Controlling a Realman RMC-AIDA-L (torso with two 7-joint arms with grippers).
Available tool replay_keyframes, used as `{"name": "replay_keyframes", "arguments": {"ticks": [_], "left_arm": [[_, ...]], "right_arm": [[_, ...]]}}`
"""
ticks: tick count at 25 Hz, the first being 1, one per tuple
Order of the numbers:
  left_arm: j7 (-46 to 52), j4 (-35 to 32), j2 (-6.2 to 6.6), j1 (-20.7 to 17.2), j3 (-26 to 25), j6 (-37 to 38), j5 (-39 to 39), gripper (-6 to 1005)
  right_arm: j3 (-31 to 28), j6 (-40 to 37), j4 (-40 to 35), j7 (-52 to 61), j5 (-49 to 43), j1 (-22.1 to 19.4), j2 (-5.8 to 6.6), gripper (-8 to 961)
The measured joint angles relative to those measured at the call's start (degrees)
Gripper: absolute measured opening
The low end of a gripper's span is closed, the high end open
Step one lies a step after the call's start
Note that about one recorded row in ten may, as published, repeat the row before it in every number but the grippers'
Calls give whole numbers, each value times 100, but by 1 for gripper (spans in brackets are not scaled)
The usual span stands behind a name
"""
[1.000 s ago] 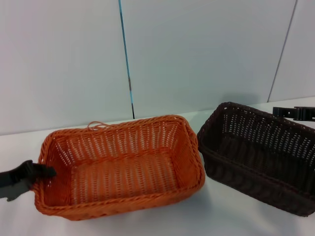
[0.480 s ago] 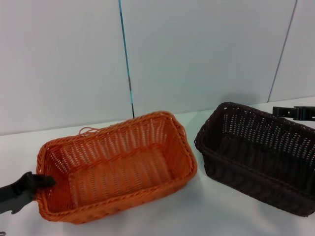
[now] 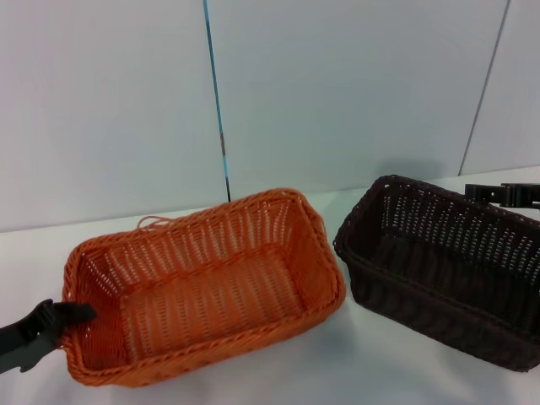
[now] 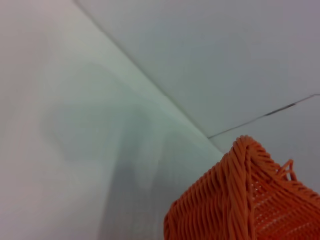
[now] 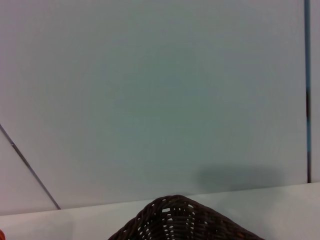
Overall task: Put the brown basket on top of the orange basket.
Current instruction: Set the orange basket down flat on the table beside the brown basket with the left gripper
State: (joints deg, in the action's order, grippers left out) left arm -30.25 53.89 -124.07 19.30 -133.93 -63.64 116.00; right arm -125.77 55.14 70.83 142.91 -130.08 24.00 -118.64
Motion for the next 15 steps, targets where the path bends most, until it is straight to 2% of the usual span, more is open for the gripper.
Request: {"name": "replay_keyframes", "arguments": {"ticks": [15], "left_arm": [[-26,-23,-11,-196,812,692,-164,168]], "right_arm": [[0,-13,-48,-7,0,18,8,794]]}}
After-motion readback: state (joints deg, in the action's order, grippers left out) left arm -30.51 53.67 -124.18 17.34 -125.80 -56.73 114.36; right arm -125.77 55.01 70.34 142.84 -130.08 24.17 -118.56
